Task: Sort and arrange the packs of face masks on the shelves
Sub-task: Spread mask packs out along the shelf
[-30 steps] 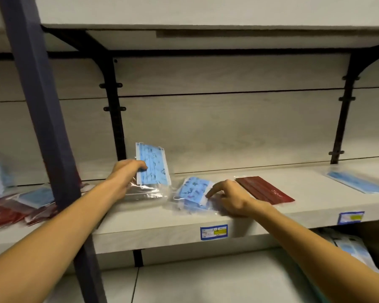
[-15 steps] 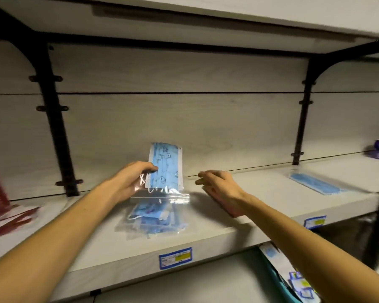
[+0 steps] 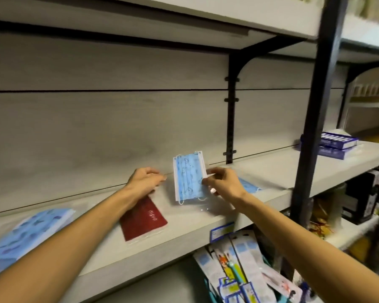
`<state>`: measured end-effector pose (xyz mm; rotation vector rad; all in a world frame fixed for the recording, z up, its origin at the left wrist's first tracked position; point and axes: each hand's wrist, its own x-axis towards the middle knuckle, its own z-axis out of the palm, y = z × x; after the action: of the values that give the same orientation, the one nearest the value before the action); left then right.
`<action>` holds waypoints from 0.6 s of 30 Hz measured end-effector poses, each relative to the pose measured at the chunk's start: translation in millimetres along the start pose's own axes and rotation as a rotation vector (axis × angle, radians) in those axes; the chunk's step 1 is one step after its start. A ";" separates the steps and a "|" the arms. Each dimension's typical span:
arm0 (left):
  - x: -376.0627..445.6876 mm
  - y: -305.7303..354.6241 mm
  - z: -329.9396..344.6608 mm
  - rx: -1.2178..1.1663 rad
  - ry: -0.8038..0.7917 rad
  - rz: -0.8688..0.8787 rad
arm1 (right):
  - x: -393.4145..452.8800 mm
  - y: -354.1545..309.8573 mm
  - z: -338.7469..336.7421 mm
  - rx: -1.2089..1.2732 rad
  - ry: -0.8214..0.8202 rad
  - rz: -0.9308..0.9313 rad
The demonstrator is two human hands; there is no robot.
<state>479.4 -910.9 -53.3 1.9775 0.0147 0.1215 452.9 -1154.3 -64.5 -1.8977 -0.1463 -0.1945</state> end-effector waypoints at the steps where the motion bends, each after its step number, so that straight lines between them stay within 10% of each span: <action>1: 6.3 2.3 7.8 0.053 0.026 0.011 | 5.6 5.8 -15.9 -0.033 0.030 -0.019; 18: -2.6 10.9 93.6 1.010 -0.108 0.245 | 70.8 76.1 -122.1 -0.778 0.017 -0.014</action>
<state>485.0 -1001.1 -80.5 2.9881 -0.2883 0.1889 529.5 -1294.2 -80.9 -2.6670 -0.0746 -0.3070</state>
